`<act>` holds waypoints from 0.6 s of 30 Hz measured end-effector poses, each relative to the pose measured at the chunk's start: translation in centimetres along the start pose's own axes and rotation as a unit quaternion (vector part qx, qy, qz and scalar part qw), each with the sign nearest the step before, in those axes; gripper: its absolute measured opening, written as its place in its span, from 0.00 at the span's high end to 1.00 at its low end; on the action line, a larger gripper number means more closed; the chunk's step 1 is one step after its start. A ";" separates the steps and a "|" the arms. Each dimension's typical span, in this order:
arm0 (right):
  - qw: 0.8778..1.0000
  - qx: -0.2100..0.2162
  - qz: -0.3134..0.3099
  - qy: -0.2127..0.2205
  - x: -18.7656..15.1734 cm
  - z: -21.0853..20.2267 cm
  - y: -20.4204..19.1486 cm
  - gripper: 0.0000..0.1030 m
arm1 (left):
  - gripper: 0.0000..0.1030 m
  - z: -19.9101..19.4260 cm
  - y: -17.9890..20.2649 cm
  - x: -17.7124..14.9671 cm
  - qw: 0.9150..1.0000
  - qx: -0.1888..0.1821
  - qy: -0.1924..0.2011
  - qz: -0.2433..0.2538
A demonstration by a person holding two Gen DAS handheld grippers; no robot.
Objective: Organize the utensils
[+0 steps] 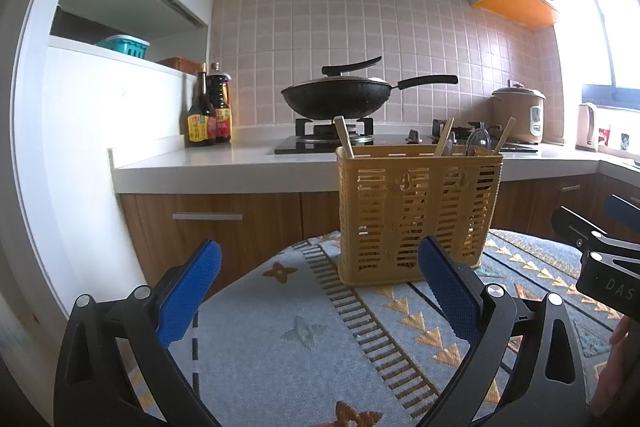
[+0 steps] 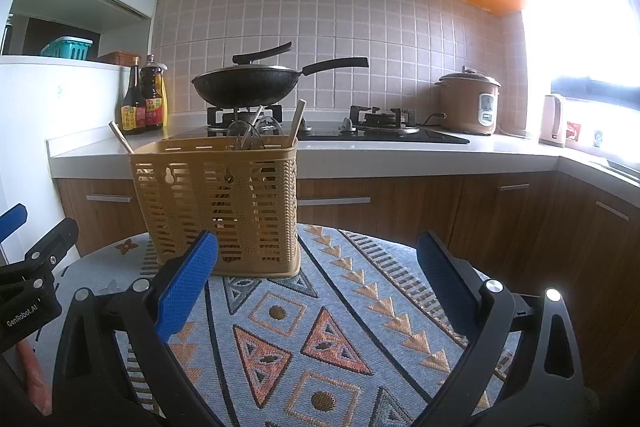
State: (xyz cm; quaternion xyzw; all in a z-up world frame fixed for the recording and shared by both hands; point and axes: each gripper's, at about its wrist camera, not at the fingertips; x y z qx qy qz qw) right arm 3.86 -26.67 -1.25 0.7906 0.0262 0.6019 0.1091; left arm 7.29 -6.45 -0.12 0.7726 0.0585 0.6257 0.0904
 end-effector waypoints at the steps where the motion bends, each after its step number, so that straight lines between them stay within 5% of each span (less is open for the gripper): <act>1: 1.000 0.000 0.001 0.000 0.0 0.0 0.0 0.08 | 0.07 0.1 0.0 0.0 1.000 0.001 -0.001 0.000; 18: 1.000 -0.006 -0.006 -0.004 0.0 0.2 -0.3 0.08 | 0.07 0.6 -0.3 0.1 1.000 0.006 -0.011 -0.005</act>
Point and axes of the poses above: each gripper's, at about its wrist camera, not at the fingertips, and z roughly the way its jaws point, y to its right, x to its top, and after that the axes turned 15 degrees about -z, right-handed
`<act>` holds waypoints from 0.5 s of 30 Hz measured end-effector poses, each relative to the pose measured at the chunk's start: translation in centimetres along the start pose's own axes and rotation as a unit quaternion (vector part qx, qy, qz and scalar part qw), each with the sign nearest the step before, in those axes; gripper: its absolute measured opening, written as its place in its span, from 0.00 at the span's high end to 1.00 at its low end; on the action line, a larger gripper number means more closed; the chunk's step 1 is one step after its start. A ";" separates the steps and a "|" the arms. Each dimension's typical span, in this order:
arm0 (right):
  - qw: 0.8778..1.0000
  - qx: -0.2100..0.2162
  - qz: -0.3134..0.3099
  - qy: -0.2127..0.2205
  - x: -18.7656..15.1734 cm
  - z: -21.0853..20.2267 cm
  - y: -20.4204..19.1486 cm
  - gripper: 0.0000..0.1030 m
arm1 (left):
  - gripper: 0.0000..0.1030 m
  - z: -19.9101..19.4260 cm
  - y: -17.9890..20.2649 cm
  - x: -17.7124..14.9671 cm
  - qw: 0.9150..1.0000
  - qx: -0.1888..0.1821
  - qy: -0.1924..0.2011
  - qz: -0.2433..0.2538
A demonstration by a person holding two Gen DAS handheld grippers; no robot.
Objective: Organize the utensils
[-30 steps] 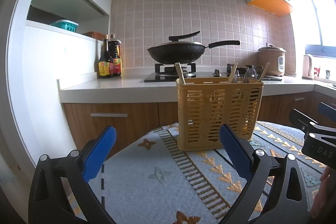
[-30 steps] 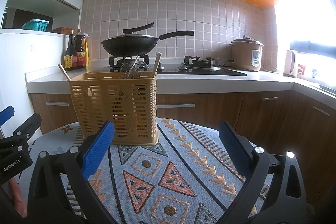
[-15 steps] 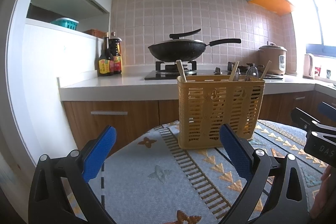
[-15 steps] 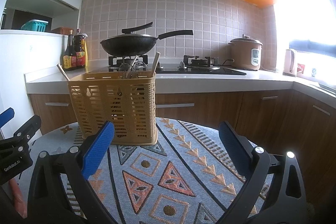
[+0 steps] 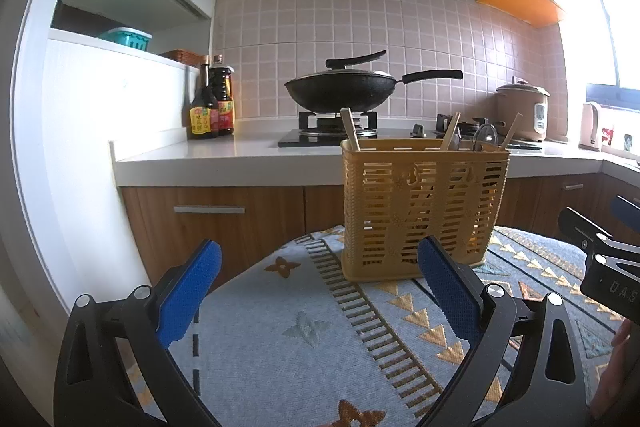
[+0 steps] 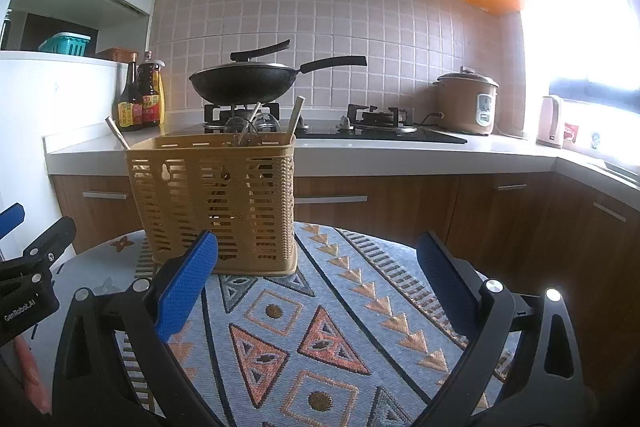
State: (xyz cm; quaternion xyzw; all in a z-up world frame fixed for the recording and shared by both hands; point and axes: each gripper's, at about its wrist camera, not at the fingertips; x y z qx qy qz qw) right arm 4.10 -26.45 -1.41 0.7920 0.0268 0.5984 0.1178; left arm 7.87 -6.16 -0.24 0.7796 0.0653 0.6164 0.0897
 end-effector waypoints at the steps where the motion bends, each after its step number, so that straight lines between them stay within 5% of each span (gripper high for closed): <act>1: 1.000 0.000 0.000 0.000 0.0 0.0 0.0 0.08 | 0.07 0.0 0.0 0.0 1.000 0.000 0.000 0.001; 15: 1.000 -0.001 -0.002 0.001 0.1 -0.2 -0.2 0.08 | 0.07 0.1 0.2 0.0 1.000 0.005 -0.004 0.006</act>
Point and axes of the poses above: each gripper's, at about its wrist camera, not at the fingertips, and z roughly the way its jaws point, y to its right, x to its top, and after that the axes turned 15 degrees about -z, right-handed
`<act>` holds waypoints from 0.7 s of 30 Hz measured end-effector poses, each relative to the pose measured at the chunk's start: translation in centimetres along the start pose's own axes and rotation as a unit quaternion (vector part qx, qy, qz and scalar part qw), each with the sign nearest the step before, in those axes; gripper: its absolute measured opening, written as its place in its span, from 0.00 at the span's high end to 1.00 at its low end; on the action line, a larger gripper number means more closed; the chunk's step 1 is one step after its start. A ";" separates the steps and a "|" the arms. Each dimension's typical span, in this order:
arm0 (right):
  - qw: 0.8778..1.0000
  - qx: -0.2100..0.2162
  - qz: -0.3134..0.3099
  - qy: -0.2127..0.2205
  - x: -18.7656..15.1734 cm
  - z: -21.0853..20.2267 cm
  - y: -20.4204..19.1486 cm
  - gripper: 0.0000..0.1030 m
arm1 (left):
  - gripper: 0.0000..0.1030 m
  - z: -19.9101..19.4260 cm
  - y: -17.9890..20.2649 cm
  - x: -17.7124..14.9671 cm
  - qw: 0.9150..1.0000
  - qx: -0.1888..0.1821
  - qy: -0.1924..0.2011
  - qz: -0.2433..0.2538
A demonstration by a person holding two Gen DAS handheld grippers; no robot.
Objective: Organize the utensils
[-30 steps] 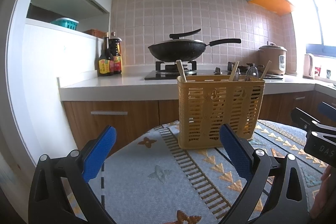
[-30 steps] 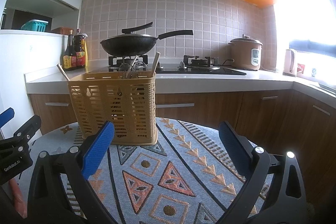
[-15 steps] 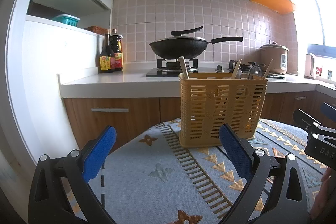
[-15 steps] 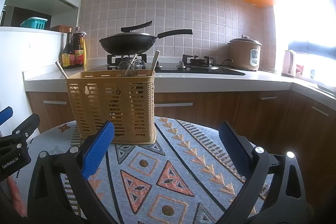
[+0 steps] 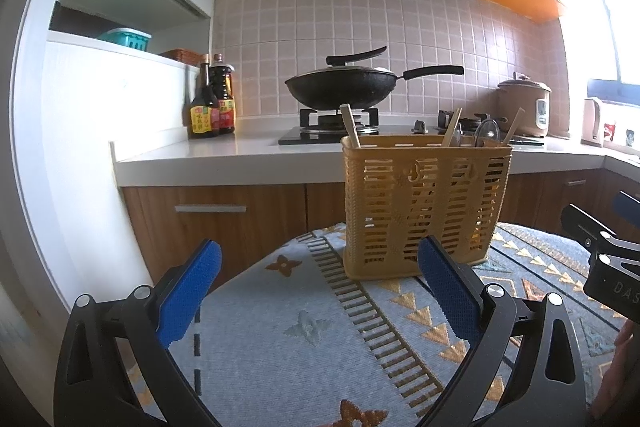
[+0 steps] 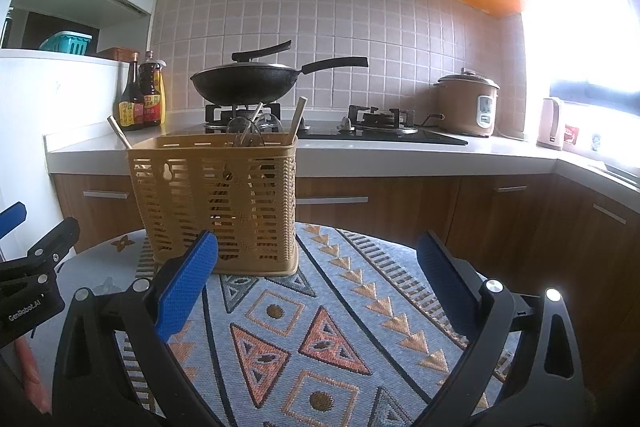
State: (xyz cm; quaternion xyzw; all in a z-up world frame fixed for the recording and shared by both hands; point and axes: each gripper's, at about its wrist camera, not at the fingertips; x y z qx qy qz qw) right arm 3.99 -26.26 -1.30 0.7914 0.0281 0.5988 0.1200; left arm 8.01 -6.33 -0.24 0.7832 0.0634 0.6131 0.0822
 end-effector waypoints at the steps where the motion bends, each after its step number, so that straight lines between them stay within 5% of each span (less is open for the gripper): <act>1: 1.000 0.000 0.000 -0.001 0.0 0.0 0.0 0.08 | 0.07 0.0 0.0 0.0 1.000 -0.001 -0.001 0.000; 21: 1.000 0.001 0.001 -0.009 -0.1 0.6 -0.2 0.08 | 0.07 0.0 0.3 0.0 1.000 0.005 0.007 0.013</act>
Point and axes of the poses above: each gripper's, at about its wrist camera, not at the fingertips, and z roughly the way its jaws point, y to its right, x to its top, and after that the axes turned 15 degrees about -z, right-handed
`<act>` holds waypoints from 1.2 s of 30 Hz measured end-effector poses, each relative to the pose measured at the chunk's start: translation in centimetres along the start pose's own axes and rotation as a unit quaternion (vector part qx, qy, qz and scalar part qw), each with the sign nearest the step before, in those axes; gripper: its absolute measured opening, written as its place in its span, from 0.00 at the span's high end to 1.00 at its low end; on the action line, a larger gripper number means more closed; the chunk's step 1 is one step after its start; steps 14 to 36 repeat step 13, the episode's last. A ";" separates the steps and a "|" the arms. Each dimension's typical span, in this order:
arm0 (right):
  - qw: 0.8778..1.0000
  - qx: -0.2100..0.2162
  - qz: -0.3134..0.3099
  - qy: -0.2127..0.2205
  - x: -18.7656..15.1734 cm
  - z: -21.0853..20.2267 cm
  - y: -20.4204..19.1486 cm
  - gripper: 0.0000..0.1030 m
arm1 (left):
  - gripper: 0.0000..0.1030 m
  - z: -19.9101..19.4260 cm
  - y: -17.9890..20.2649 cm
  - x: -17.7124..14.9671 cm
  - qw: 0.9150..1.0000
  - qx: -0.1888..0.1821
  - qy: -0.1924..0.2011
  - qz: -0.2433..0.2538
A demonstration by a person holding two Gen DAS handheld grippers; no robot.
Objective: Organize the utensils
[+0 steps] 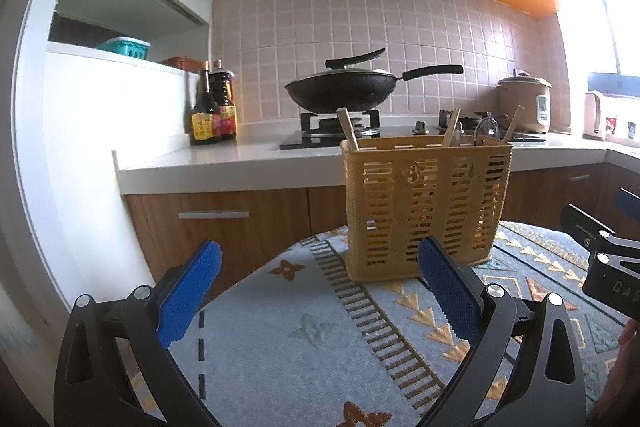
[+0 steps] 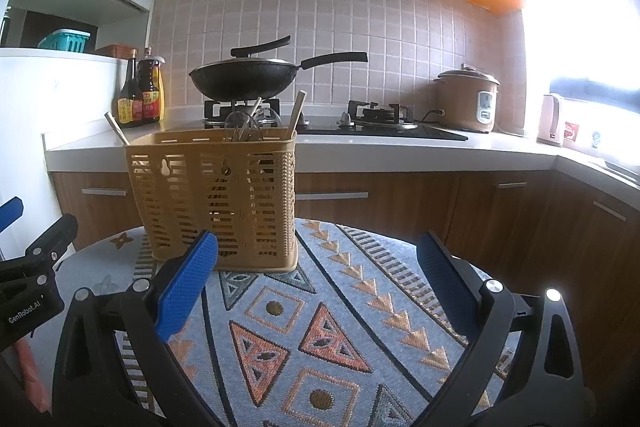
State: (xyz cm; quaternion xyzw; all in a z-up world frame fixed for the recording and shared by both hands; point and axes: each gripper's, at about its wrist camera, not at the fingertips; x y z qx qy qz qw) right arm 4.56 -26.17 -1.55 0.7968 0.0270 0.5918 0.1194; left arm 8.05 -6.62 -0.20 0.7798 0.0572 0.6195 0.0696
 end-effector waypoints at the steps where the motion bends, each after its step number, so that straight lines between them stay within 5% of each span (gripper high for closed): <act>1: 1.000 -0.001 -0.001 0.000 0.0 0.0 0.0 0.08 | 0.07 0.0 0.0 0.0 1.000 -0.003 0.000 -0.001; 36: 1.000 -0.003 -0.008 0.003 -0.1 -0.3 -0.5 0.08 | 0.07 0.0 -0.3 0.0 1.000 -0.023 -0.009 -0.009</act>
Point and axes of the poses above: each gripper's, at about its wrist camera, not at the fingertips, and z roughly the way its jaws point, y to its right, x to its top, and after that the axes turned 15 degrees about -z, right-handed
